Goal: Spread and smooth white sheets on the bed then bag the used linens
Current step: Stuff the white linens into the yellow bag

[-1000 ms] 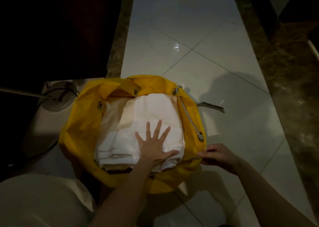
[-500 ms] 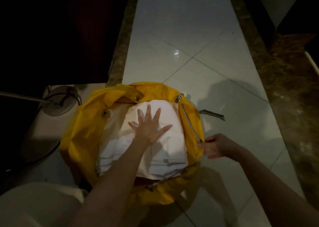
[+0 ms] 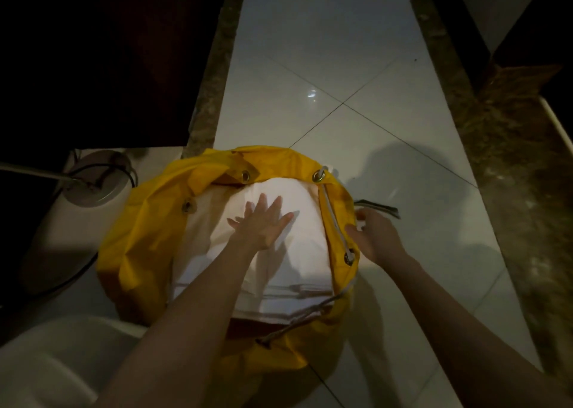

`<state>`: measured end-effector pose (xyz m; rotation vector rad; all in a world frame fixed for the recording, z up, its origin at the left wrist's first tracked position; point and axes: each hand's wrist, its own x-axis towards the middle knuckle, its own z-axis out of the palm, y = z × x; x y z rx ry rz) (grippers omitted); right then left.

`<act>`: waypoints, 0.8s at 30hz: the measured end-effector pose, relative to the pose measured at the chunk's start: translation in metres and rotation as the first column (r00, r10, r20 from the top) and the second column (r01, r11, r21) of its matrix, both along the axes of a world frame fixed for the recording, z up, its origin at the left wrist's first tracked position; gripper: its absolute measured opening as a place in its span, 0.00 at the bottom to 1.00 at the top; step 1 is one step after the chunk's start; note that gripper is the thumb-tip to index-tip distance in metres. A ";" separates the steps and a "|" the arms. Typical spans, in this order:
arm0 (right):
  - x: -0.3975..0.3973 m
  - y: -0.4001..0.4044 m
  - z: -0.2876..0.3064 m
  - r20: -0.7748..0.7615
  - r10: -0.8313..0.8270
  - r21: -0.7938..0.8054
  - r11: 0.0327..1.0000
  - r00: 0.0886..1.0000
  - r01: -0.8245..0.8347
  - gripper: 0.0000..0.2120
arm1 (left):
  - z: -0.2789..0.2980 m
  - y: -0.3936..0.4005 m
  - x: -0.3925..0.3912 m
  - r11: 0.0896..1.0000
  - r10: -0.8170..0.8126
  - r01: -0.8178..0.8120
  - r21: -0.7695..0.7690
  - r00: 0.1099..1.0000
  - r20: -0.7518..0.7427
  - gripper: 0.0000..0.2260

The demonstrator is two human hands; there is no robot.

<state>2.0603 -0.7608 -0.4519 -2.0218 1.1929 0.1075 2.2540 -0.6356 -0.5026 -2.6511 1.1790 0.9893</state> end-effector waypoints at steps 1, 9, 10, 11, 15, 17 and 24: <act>0.006 0.000 0.005 0.032 0.009 -0.020 1.000 0.999 -0.009 0.17 | 0.001 0.003 -0.001 1.000 0.028 -0.028 -0.008 0.999 0.016 0.36; 0.030 0.004 0.032 -0.116 0.258 -0.105 0.957 0.959 -0.270 0.24 | 0.051 -0.002 -0.007 0.990 0.142 -0.142 0.011 0.990 -0.003 0.41; 0.032 0.006 0.043 -0.125 0.272 -0.104 0.953 0.954 -0.285 0.24 | 0.066 -0.003 -0.010 0.990 0.138 -0.138 -0.002 0.990 0.006 0.35; 0.034 0.007 0.056 -0.128 0.291 -0.093 0.948 0.948 -0.303 0.24 | 0.081 -0.003 -0.012 0.990 0.137 -0.137 -0.021 0.990 0.018 0.31; 0.046 0.016 0.124 -0.145 0.335 -0.055 0.937 0.931 -0.346 0.26 | 0.166 0.001 -0.023 0.991 0.129 -0.131 0.008 0.987 0.091 0.27; 0.047 0.021 0.167 -0.158 0.354 -0.072 0.927 0.922 -0.368 0.28 | 0.218 0.007 -0.028 0.992 0.118 -0.121 0.038 0.990 0.082 0.25; 0.038 0.021 0.377 -0.189 0.412 -0.072 0.900 0.892 -0.431 0.25 | 0.440 0.011 -0.030 0.978 0.190 -0.197 0.071 0.977 0.093 0.24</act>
